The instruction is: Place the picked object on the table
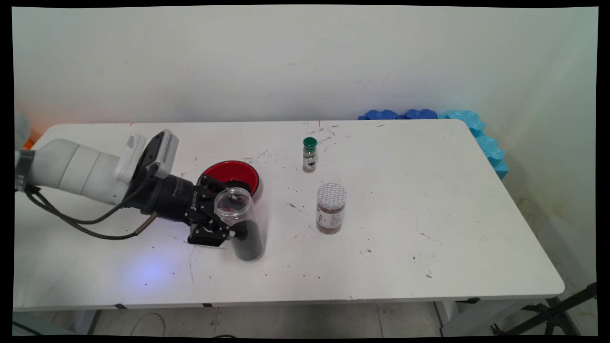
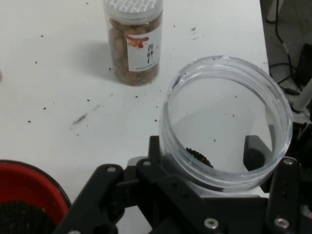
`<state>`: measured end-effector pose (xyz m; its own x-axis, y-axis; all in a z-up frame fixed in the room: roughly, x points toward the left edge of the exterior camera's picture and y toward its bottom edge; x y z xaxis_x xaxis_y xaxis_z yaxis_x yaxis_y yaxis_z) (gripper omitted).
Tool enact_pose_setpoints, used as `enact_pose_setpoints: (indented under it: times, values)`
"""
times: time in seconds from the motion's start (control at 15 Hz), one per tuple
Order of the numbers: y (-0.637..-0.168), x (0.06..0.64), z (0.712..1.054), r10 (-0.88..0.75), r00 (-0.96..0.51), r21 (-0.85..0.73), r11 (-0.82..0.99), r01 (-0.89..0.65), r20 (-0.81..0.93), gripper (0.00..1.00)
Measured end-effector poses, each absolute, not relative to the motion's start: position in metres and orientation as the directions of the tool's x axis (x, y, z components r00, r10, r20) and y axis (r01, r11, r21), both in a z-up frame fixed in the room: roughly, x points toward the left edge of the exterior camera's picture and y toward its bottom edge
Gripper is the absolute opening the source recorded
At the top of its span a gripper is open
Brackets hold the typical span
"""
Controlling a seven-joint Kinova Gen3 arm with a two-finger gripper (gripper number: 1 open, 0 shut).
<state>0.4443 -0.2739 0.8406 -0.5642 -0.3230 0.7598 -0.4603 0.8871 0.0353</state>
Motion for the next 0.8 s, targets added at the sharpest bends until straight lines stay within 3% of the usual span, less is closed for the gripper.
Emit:
enact_pose_setpoints:
  times: [0.6, 0.67, 0.8]
  values:
    - [-0.2698, 0.4465, 0.8337, -0.308, -0.576, 0.016, 0.890, -0.455, 0.757, 0.00]
    - [-0.2698, 0.4466, 0.8333, -0.307, -0.576, 0.014, 0.890, -0.455, 0.757, 1.00]
    - [-0.2697, 0.4467, 0.8329, -0.307, -0.576, 0.013, 0.889, -0.457, 0.758, 1.00]
